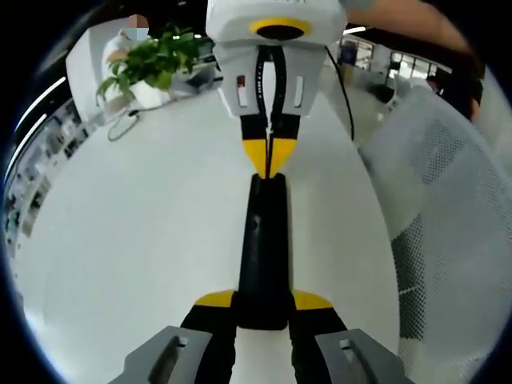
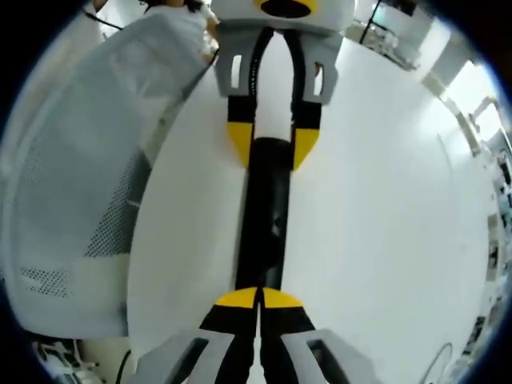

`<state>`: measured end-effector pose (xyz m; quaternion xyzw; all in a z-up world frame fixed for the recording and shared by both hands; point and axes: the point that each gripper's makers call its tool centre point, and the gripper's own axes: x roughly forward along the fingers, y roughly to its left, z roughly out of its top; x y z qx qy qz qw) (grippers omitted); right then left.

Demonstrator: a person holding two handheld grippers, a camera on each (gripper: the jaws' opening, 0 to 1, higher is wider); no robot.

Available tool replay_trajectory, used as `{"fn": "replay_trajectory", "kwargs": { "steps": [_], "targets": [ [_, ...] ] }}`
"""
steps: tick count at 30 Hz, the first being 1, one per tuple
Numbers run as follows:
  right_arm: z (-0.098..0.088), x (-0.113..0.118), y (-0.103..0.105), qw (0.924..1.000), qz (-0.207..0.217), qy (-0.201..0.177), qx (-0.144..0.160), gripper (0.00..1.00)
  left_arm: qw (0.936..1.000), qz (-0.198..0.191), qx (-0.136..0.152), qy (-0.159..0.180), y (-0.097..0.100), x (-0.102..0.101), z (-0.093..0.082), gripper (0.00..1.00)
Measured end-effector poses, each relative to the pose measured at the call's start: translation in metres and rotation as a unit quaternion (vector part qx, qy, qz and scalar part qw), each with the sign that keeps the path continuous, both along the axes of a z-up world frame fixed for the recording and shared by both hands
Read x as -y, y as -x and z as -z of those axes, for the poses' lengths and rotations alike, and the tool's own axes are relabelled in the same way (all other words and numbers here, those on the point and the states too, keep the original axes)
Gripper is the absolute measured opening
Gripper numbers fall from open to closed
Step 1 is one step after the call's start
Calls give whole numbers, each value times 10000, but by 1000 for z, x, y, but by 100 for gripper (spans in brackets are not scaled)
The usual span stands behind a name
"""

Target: Press the specified remote control buttons in sequence, fully releasing each button before pressing the next.

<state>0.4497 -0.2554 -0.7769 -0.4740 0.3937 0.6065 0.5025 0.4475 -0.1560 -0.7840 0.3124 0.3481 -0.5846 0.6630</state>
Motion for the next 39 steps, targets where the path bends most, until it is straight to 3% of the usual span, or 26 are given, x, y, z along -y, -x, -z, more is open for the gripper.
{"fn": "replay_trajectory", "kwargs": {
  "steps": [18, 28, 39],
  "targets": [
    [-3, -2, 3, 9999, 61, -56, 65, 0, 10000, -7, 25, -15, -1, -2, 1, 24],
    [-12, -7, 3, 9994, 172, -278, 64, 0, 10000, 2, 23, -24, 0, -2, 2, 24],
    [-7, -16, 6, 9996, 109, -265, 37, 0, 10000, 2, 24, -11, 1, -1, 1, 24]
  ]
}}
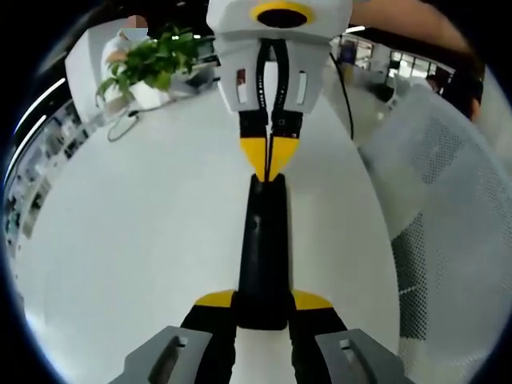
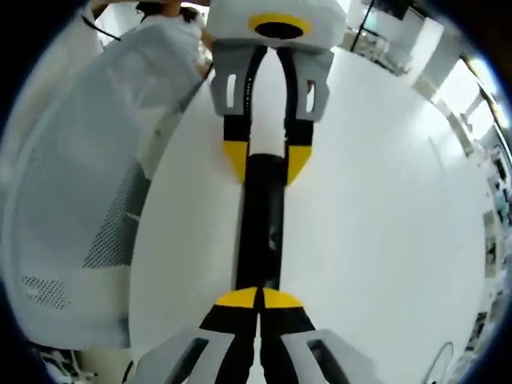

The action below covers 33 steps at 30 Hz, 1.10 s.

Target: Press the specified remote control buttons in sequence, fully releasing each button before pressing the next.

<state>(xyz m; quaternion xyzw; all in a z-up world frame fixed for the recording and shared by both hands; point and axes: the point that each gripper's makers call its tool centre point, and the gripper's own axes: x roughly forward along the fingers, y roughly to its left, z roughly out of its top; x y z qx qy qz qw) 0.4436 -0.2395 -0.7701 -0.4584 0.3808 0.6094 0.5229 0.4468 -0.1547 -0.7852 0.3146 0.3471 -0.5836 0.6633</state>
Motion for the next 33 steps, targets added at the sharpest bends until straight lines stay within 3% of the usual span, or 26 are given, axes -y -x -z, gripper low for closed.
{"fn": "replay_trajectory", "kwargs": {
  "steps": [33],
  "targets": [
    [5, 3, -4, 9999, -28, 142, 30, 0, 10000, -13, -2, 52, 0, 1, -1, 24]
  ]
}}
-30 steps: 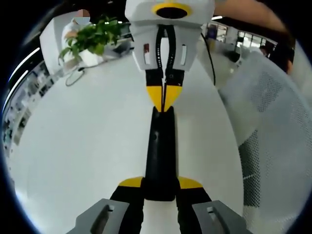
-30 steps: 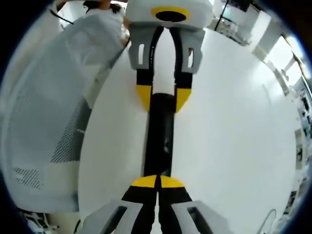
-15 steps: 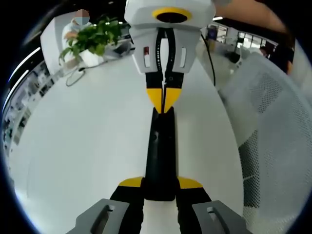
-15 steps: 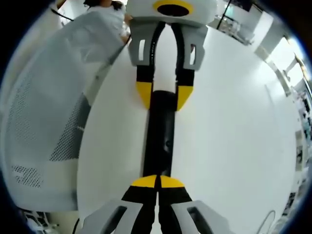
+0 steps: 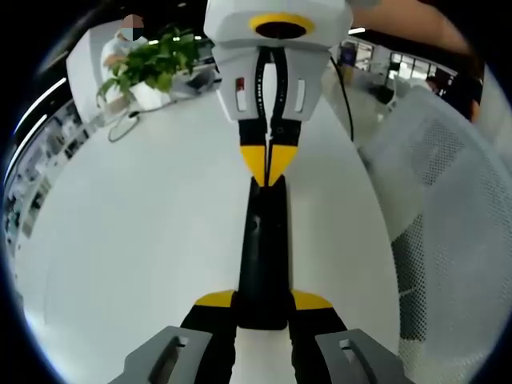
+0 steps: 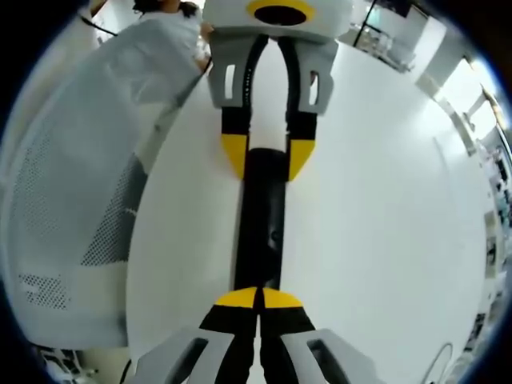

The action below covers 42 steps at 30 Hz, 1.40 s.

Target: Press the specified remote control buttons in sequence, fully releasing each button before pressing the next.

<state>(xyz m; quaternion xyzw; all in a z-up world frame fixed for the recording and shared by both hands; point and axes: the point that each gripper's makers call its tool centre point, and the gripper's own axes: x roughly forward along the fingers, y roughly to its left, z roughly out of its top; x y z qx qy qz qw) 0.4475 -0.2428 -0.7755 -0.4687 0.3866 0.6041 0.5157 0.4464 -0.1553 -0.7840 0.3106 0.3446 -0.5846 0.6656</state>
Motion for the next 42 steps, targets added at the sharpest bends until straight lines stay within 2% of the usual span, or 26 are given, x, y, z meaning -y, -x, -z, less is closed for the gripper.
{"fn": "replay_trajectory", "kwargs": {
  "steps": [16, 25, 34, 42],
  "targets": [
    [-2, 0, 3, 10000, 0, -18, 9, 0, 10000, 2, 10, -16, -2, -1, 1, 23],
    [-13, -11, 3, 9996, 58, -262, 11, 0, 10000, -3, 20, -19, -1, -1, 1, 23],
    [-6, -21, 9, 9998, -102, -194, -13, 0, 10000, -2, 29, -23, -1, -1, 1, 23],
    [-3, -23, 4, 9998, -61, -194, -2, 0, 10000, -30, 30, -19, 0, 0, 0, 23]
  ]
}}
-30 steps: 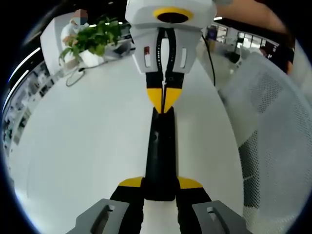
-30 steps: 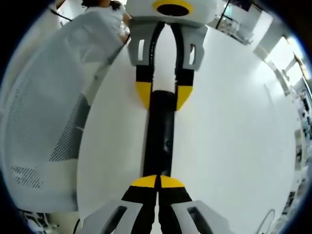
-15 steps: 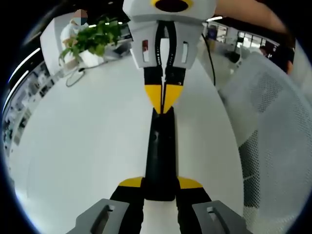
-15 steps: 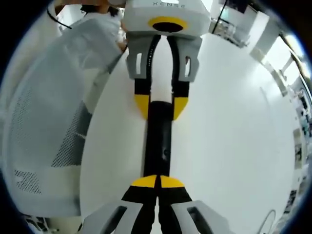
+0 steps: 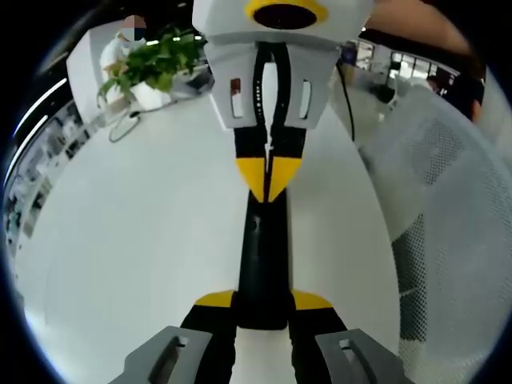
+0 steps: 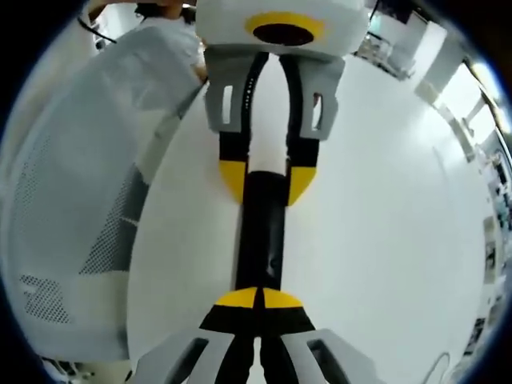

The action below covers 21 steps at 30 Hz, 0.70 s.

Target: Press the specified remote control buttons in sequence, fully releasing each button before pressing the next.

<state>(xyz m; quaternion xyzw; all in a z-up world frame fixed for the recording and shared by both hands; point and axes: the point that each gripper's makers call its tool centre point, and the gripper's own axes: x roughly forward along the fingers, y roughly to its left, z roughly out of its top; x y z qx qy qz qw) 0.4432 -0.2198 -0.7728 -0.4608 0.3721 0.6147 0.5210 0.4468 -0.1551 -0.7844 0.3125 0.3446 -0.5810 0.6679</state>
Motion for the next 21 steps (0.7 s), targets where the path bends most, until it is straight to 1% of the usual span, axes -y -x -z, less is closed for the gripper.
{"fn": "replay_trajectory", "kwargs": {
  "steps": [9, 16, 21],
  "targets": [
    [2, 0, 0, 10000, -52, 53, 2, 0, 10000, -1, -18, 9, -1, -1, 1, 23],
    [2, 0, -1, 9999, 93, 21, -73, 0, 10000, -1, -21, 12, 0, 0, 0, 23],
    [3, 1, -2, 9999, 117, -16, -57, 0, 10000, -2, -21, 19, -1, 0, 0, 23]
  ]
}}
